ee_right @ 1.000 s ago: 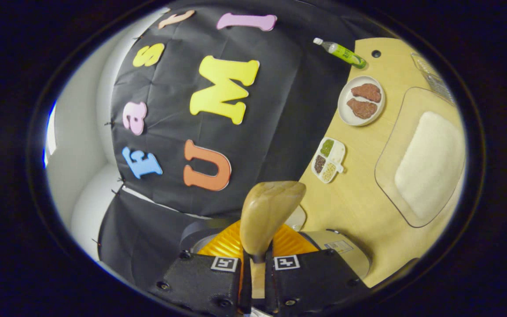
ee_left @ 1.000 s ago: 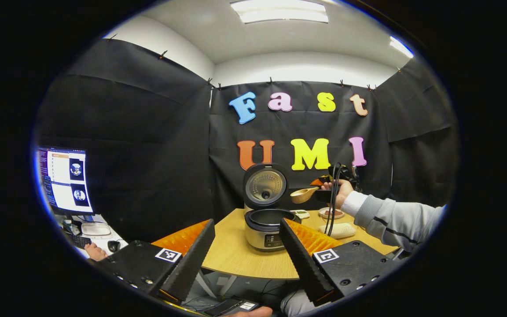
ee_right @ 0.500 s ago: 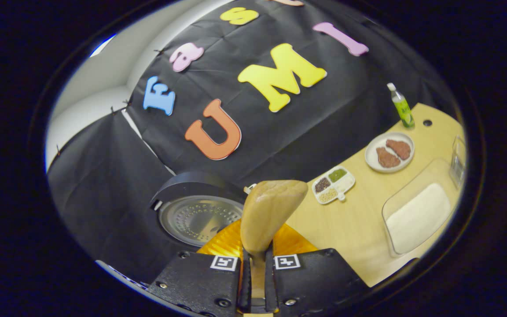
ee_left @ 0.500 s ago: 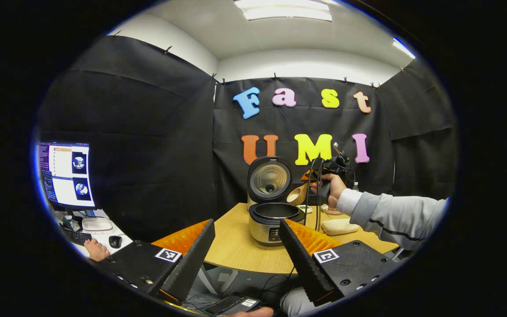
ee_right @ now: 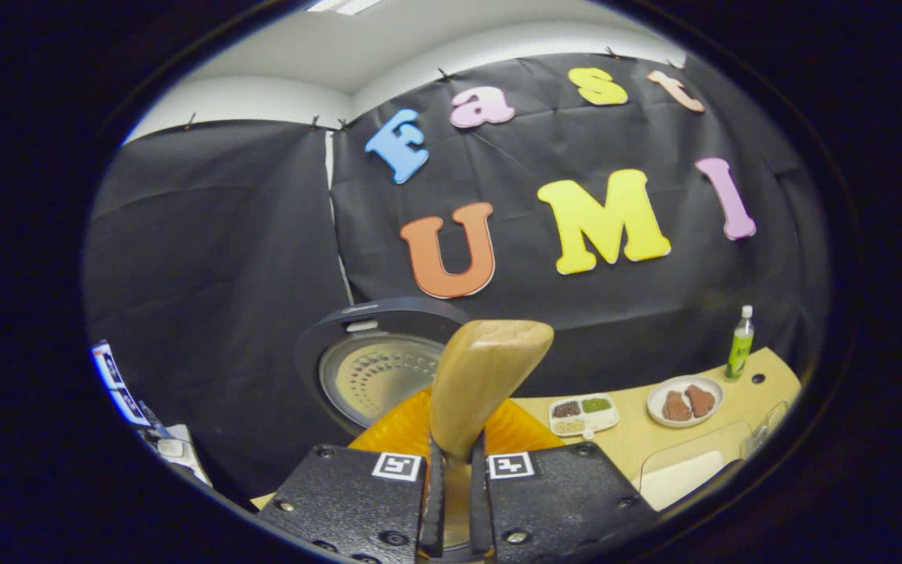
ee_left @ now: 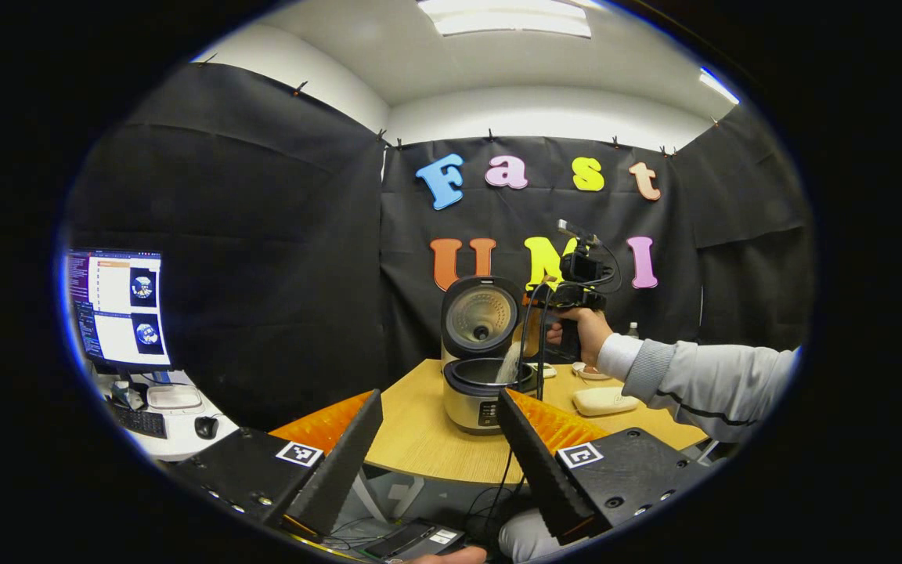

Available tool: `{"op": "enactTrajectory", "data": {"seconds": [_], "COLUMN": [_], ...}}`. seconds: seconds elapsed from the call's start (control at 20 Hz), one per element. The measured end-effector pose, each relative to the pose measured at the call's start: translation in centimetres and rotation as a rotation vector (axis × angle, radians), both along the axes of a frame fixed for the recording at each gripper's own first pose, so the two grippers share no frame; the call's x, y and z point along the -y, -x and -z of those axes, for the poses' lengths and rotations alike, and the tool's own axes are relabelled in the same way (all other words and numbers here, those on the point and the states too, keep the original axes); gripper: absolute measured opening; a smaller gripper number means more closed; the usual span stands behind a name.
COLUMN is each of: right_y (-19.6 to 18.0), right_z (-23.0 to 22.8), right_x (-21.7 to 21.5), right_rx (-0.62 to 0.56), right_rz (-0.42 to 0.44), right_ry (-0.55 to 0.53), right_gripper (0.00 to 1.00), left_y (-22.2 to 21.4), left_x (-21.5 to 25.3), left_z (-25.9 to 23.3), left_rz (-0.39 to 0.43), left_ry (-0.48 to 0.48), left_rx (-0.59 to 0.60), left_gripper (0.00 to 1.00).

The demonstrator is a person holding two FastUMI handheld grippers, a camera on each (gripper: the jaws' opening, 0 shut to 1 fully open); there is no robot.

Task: Close the left gripper, press the button to open the rice cooker; take a wooden spoon from the chopstick holder with the right hand, scoop a spoonful of rice and pour it into the rice cooker, then put the wooden spoon back into the chopstick holder.

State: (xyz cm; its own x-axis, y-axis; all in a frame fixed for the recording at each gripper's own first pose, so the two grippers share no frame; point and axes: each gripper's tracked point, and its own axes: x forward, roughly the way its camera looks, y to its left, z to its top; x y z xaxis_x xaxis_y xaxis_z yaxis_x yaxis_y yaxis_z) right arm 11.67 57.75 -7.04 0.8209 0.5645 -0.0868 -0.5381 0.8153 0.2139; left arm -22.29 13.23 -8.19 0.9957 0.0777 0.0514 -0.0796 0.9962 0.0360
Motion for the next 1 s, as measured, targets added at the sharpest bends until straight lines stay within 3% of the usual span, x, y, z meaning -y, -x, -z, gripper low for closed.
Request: {"op": "enactTrajectory", "data": {"seconds": [0.2, 0.65, 0.8, 1.0], "right_y": [1.5, 2.2, 2.0, 0.5], "right_z": [-0.4, -0.5, -0.9, -2.4], "right_x": [-1.6, -1.0, 0.9, 6.1], "right_rx": [0.087, 0.262, 0.279, 0.265], "right_rz": [-0.031, 0.025, 0.049, 0.102], "right_ry": [0.089, 0.347, 0.391, 0.354], "right_gripper": [0.18, 0.18, 0.18, 0.19], "left_y": [0.1, -0.2, -0.7, -1.8], "left_x": [0.1, 1.5, 2.9, 5.4], "left_z": [0.1, 0.7, 0.4, 0.5], "left_rz": [0.004, 0.008, 0.026, 0.057], "left_ry": [0.007, 0.016, 0.006, -0.002], "left_rx": [0.002, -0.015, -0.006, -0.012], "left_gripper": [0.93, 0.94, 0.94, 0.94]}}
